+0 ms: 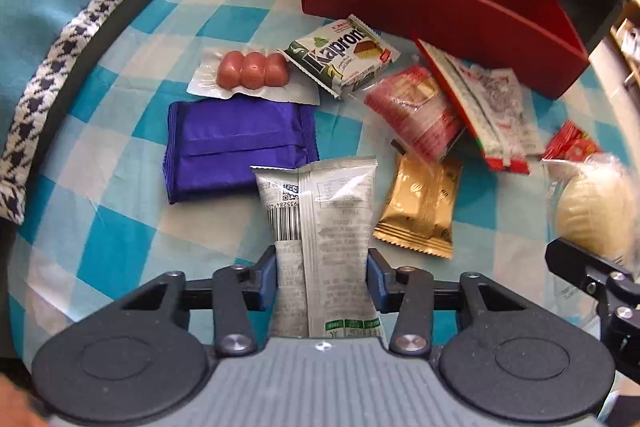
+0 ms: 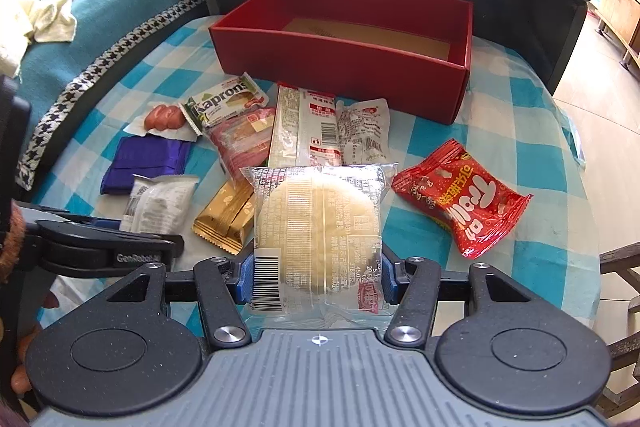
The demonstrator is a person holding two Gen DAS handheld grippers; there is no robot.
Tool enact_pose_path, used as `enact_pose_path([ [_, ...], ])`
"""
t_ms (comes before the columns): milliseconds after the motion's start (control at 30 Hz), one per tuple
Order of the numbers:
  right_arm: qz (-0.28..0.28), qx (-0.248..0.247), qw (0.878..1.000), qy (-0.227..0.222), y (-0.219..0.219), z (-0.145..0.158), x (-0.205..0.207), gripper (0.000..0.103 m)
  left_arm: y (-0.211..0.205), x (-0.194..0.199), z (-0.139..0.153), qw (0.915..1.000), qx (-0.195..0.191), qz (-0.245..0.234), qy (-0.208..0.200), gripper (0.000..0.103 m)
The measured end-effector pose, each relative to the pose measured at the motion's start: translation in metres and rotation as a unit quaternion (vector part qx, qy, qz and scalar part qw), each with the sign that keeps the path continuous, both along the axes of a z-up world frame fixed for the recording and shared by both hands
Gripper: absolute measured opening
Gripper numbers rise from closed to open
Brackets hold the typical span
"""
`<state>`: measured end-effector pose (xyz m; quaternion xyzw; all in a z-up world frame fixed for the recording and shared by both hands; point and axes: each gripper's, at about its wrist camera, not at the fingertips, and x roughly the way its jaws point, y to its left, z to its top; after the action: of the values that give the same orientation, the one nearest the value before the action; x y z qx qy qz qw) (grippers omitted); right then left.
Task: Organize snacks
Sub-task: 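Carry the cream cake with the right tool while the left tool carries the packet over the red box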
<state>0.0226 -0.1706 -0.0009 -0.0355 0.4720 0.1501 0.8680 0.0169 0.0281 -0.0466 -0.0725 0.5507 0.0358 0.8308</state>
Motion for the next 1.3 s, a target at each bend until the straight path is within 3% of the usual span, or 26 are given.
enact_pose_path([
  [233,-0.007,0.012,1.000,-0.017,-0.002,0.011,0.001,0.064,0.000,-0.003,0.028,0.9989,-0.025,-0.009,-0.039,0.072],
  [500,-0.018,0.023,0.999,-0.040,0.000,0.023,0.018,0.064,-0.014,0.013,0.053,0.9955,-0.012,-0.038,-0.086,0.072],
  [1300,-0.060,0.024,0.994,-0.084,-0.010,0.039,0.095,0.064,-0.043,0.103,0.077,0.9870,-0.006,-0.071,-0.144,0.072],
])
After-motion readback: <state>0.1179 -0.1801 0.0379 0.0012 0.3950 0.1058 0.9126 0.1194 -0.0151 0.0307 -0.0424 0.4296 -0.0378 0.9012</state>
